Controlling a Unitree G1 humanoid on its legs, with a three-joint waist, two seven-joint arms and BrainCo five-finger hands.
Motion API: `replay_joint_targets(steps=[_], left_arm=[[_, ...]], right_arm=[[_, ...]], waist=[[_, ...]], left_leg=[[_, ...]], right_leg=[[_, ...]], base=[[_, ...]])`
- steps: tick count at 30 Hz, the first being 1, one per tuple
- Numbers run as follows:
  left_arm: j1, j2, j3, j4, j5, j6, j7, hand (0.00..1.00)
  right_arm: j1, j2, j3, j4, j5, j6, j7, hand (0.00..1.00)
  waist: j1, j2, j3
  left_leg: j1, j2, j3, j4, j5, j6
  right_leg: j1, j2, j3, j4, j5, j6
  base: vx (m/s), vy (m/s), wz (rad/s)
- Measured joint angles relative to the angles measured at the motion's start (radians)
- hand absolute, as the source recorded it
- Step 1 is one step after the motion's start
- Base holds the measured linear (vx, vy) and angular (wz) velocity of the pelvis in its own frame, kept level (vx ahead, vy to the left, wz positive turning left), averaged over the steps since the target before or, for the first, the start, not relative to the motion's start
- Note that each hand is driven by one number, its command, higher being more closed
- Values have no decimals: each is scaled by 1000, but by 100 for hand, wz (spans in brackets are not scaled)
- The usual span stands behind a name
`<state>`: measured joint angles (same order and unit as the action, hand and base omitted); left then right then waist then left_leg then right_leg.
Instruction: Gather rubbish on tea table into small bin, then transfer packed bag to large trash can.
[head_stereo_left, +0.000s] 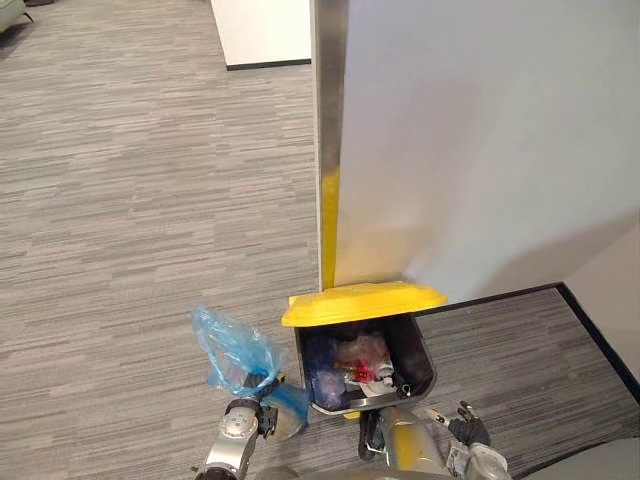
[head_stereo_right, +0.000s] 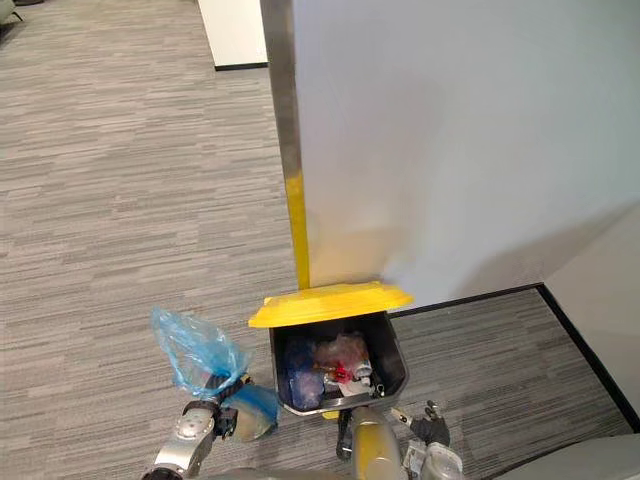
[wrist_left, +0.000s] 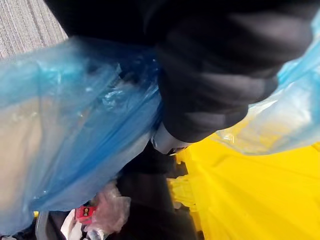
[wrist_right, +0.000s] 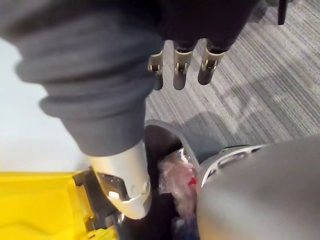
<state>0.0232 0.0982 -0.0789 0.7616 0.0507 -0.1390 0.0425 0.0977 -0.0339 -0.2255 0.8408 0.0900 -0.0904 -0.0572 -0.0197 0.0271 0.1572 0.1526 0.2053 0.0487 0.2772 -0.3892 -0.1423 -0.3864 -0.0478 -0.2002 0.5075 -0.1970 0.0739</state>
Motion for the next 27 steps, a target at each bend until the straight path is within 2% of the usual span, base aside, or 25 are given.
replay_joint_targets(steps=[4, 7, 9, 11, 14, 19, 23, 27], left_arm=[[-2, 7, -32, -30, 0, 0, -2, 100], [2, 6, -45, -92, 0, -3, -2, 100], [-5, 7, -46, -133, -1, -9, 2, 100], [-6, 10, -46, -163, -2, -26, 2, 100], [-4, 27, -47, -190, -2, -26, 4, 100], [-4, 48, -49, -243, -24, -37, 7, 100], [-5, 69, -72, -262, -48, -43, 13, 100], [-6, 72, -91, -301, -72, -45, 16, 100]], right_arm=[[-74, -21, 140, -5, -7, -1, 12, 0], [-160, -41, 245, -64, -35, -10, 12, 0], [-253, -56, 298, -91, -67, -32, 7, 0], [-316, -65, 323, -92, -95, -36, -6, 0], [-418, -95, 383, -92, -115, -36, -7, 0], [-601, -189, 415, -91, -141, -25, -10, 0], [-740, -267, 433, -72, -142, -15, -19, 0], [-785, -308, 436, -72, -141, -15, -31, 0]], waist=[[0, 2, -13], [13, 9, -3], [24, 10, 26], [36, 6, 46], [47, -2, 84], [63, -1, 146], [63, 1, 171], [62, 3, 176]], left_leg=[[-78, -17, -20, 13, 25, -6], [-126, -15, -24, 56, 32, -3], [-166, -15, -25, 110, 31, -2], [-200, -16, -37, 126, 30, 0], [-232, -24, -61, 134, 26, 7], [-255, -36, -76, 156, 22, 11], [-269, -32, -76, 172, 23, 5], [-284, -30, -82, 197, 11, 1]], right_leg=[[-53, -17, -9, -10, 24, -4], [-57, -28, -29, -25, 31, 3], [-58, -44, -45, -22, 31, 3], [-75, -44, -41, -19, 32, 4], [-92, -49, -34, -16, 39, 15], [-104, -64, -35, -4, 46, 9], [-111, -59, -36, -4, 53, -1], [-111, -58, -38, -4, 62, -14]], base=[[-63, -20, 16], [-71, -11, 24], [-84, -12, 33], [-108, -29, 38], [-82, -31, 25], [-37, -6, 7], [0, 0, 0], [0, 0, 0]])
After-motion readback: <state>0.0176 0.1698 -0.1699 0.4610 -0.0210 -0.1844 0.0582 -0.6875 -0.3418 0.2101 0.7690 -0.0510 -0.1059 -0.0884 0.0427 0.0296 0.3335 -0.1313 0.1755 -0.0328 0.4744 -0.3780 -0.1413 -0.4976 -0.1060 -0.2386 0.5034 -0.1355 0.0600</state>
